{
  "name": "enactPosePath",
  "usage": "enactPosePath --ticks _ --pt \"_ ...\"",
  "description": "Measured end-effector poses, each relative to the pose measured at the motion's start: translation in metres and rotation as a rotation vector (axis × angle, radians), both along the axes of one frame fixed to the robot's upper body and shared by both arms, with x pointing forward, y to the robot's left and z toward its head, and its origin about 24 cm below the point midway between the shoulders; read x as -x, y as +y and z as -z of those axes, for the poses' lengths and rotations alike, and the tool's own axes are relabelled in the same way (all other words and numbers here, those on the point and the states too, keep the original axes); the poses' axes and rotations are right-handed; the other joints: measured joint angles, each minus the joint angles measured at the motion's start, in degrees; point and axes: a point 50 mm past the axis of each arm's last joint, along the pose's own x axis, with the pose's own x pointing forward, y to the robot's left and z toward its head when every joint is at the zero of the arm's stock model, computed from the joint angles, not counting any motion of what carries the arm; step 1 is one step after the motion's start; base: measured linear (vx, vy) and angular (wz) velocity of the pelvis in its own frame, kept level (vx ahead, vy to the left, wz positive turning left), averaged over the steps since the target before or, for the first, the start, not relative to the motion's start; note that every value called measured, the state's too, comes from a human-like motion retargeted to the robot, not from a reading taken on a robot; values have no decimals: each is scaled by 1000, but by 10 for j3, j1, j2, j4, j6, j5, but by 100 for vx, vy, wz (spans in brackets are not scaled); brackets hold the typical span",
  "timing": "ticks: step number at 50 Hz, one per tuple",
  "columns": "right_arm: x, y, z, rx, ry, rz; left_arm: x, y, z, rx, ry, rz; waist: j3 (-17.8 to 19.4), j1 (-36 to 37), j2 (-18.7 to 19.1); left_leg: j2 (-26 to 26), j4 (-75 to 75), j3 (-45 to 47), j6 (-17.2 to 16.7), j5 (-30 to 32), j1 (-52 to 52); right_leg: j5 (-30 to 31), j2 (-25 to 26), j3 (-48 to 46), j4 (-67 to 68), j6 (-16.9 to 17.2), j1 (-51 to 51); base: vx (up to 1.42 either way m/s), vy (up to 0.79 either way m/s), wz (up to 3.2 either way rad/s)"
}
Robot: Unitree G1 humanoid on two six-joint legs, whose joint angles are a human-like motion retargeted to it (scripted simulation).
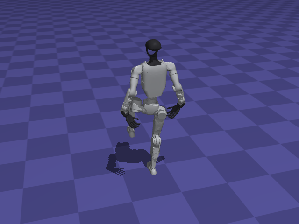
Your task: Kungfu
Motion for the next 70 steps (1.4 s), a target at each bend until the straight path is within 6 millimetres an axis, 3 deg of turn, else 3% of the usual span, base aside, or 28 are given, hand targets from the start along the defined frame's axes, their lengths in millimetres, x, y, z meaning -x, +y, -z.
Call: enactPosePath --ticks 3,5,9,10,13,16,18,20,22,24,26,28,30,33,36,38,40,43,45,47,49,52,58,62,65,67,68,70 --pt "-5 10 0 -50 -25 -3 -2 5 -3 21 24 15 -31 -30 -1 47 238 60 59 -50 1 -19 7 -11 11 -8 -22 23 -14 43" --pt "-6 11 0 -42 -33 -16 1 5 -5 29 42 1 -61 -58 14 70 385 55 75 -75 2 -25 24 -18 13 -8 -39 26 -13 45" --pt "-1 12 0 -2 -47 1 0 6 -5 0 20 27 -116 -108 19 13 544 73 60 -96 54 -37 6 -29 1 7 -65 19 -6 69" --pt "1 13 1 7 -50 13 -5 10 -4 -19 1 60 -128 -124 21 -20 569 63 44 -96 58 -46 3 -42 9 10 -75 21 -16 113" --pt "10 18 3 6 -4 22 -34 36 -6 -170 -122 168 -154 -151 15 -56 578 65 42 -106 92 -60 -10 -60 14 22 -90 22 -22 90" --pt "19 19 4 21 40 4 -93 66 -13 -389 -342 182 -159 -160 9 -59 530 58 53 -117 114 -71 -13 -69 17 33 -90 18 -23 49" --pt "24 15 6 82 59 -13 -150 77 -27 -461 -528 109 -155 -160 8 -63 476 47 61 -126 115 -76 -11 -71 16 42 -83 13 -17 25" --pt "26 9 10 195 66 9 -219 74 -52 -436 -756 -25 -145 -155 11 -48 409 36 64 -141 113 -78 -4 -72 14 48 -74 19 -17 8" --pt "20 3 14 315 47 114 -288 51 -85 -306 -1030 -180 -135 -146 13 -48 321 28 64 -140 107 -80 2 -66 10 53 -61 19 -14 -22" --pt "5 -5 17 405 -9 293 -348 13 -128 -85 -1295 -309 -126 -136 17 -54 216 19 52 -131 103 -80 8 -54 8 59 -51 15 -10 -49" --pt "-20 -13 16 426 -101 526 -390 -32 -175 183 -1498 -413 -118 -129 24 -53 102 10 41 -116 105 -81 16 -37 8 64 -41 13 -7 -80" --pt "-56 -20 13 384 -219 782 -413 -76 -216 456 -1618 -509 -109 -124 35 -52 -17 -8 21 -93 113 -83 24 -11 9 69 -33 11 -3 -123" --pt "-103 -25 6 285 -353 1017 -421 -116 -248 723 -1660 -595 -98 -123 51 -57 -139 -53 -11 -51 127 -85 37 25 13 71 -26 18 -3 -174" --pt "-178 -14 -11 51 -514 1204 -417 -158 -267 1036 -1561 -641 -84 -122 80 -64 -278 -186 -45 17 149 -96 57 98 37 68 -29 9 12 -257" --pt "-244 25 -33 -218 -587 1175 -405 -185 -255 1229 -1341 -577 -59 -96 101 -36 -353 -338 -48 48 192 -119 65 171 96 65 -64 17 20 -391" --pt "-281 61 -51 -385 -583 1063 -395 -197 -241 1317 -1194 -511 -34 -60 107 -8 -378 -407 -25 76 242 -143 57 212 156 67 -109 -1 43 -496" --pt "-306 101 -67 -522 -550 883 -385 -205 -225 1371 -1085 -476 2 -22 94 5 -396 -324 -63 -8 310 -182 20 269 232 89 -157 9 59 -504" --pt "-307 153 -77 -668 -425 585 -368 -213 -183 1292 -1018 -535 26 -16 81 65 -336 -152 -26 -207 316 -168 24 289 304 135 -244 7 34 -338" --pt "-291 176 -73 -695 -361 402 -354 -211 -149 1178 -986 -564 -1 -99 88 7 -231 -231 -37 -244 215 -150 -12 216 312 179 -308 33 51 -61" --pt "-286 192 -75 -668 -407 277 -348 -209 -132 1120 -927 -547 3 -134 90 23 -218 -151 -17 -270 189 -131 -45 154 307 189 -360 -21 52 -62" --pt "-286 189 -75 -617 -486 219 -336 -217 -119 1121 -836 -530 13 -159 101 40 -177 -123 -20 -313 182 -113 -90 79 276 183 -369 4 45 -84" --pt "-280 179 -72 -529 -632 137 -330 -218 -115 1129 -806 -563 -2 -137 55 15 -150 -63 -10 -333 187 -78 -101 183 244 227 -388 39 37 -175" --pt "-284 154 -87 -427 -968 -30 -364 -185 -140 1096 -829 -587 -30 -163 58 2 -130 -65 3 -358 222 -3 -143 147 139 272 -317 40 37 -25" --pt "-287 147 -105 -436 -1139 -165 -391 -153 -156 1010 -805 -618 -40 -141 57 27 -135 -77 4 -359 270 89 -121 110 85 275 -247 58 17 -48" --pt "-296 141 -132 -484 -1289 -251 -405 -128 -162 914 -829 -666 -45 -127 60 49 -162 -82 27 -342 314 197 -90 62 72 275 -214 50 15 -50" --pt "-308 138 -162 -553 -1415 -302 -410 -108 -158 811 -855 -715 -52 -125 62 66 -196 -70 34 -328 343 268 -70 -17 85 275 -221 33 12 -63" --pt "-315 134 -184 -599 -1490 -322 -411 -99 -155 755 -874 -739 -56 -127 61 66 -218 -60 40 -317 355 298 -74 -71 93 275 -231 22 38 -73" --pt "-328 125 -233 -696 -1625 -347 -406 -84 -142 655 -881 -778 -80 -130 61 46 -278 -19 70 -290 385 316 -135 -201 133 275 -262 22 90 -80"
